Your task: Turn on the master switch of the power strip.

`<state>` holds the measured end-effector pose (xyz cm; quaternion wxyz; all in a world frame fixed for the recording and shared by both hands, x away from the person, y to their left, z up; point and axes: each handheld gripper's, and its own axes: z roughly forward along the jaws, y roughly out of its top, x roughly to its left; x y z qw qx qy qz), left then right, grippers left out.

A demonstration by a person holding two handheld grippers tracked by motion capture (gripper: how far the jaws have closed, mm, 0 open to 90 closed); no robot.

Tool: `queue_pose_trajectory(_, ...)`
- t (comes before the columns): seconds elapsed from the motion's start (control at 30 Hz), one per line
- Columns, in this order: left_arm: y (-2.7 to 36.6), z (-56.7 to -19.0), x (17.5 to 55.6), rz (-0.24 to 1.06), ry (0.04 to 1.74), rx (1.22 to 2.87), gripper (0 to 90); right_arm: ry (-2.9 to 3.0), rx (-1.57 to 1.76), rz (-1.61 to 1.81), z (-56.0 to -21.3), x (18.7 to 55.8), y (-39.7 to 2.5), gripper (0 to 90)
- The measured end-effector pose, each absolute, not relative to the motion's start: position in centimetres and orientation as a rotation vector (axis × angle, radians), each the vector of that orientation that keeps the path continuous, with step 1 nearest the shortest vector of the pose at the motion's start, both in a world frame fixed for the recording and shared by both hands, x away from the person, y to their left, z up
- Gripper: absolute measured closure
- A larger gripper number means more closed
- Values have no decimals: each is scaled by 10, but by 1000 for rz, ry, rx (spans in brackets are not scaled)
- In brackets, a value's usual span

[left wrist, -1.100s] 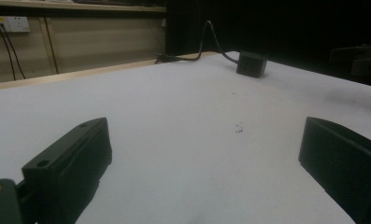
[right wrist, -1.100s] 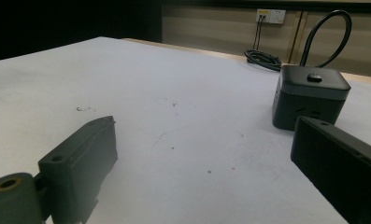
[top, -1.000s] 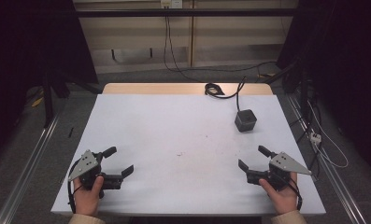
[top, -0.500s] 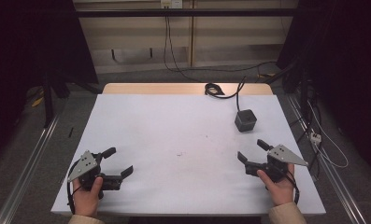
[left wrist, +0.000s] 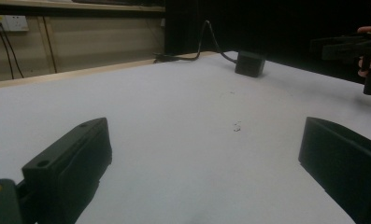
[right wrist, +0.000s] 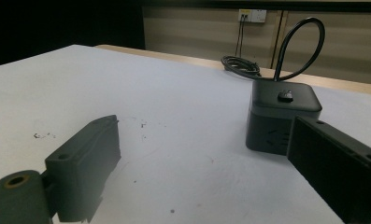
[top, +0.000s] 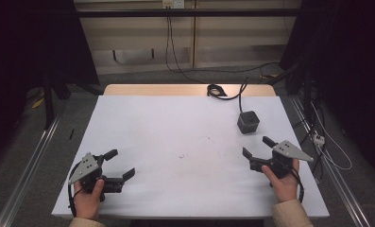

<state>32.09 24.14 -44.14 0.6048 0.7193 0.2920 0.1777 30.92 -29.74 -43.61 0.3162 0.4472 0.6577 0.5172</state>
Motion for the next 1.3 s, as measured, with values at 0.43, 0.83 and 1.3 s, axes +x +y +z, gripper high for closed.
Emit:
queue_pose_trajectory(0.43, 241, -442, 321, 404, 687, 1658, 22, 1721, 1208, 1378, -434, 324, -301, 88)
queue_pose_trajectory(0.83, 241, -442, 320, 399, 685, 1646, 22, 1715, 1225, 1364, -434, 334, -304, 112)
queue_pose_trajectory(1.3, 242, -443, 320, 398, 684, 1645, 22, 1732, 1221, 1352, -432, 346, -303, 199)
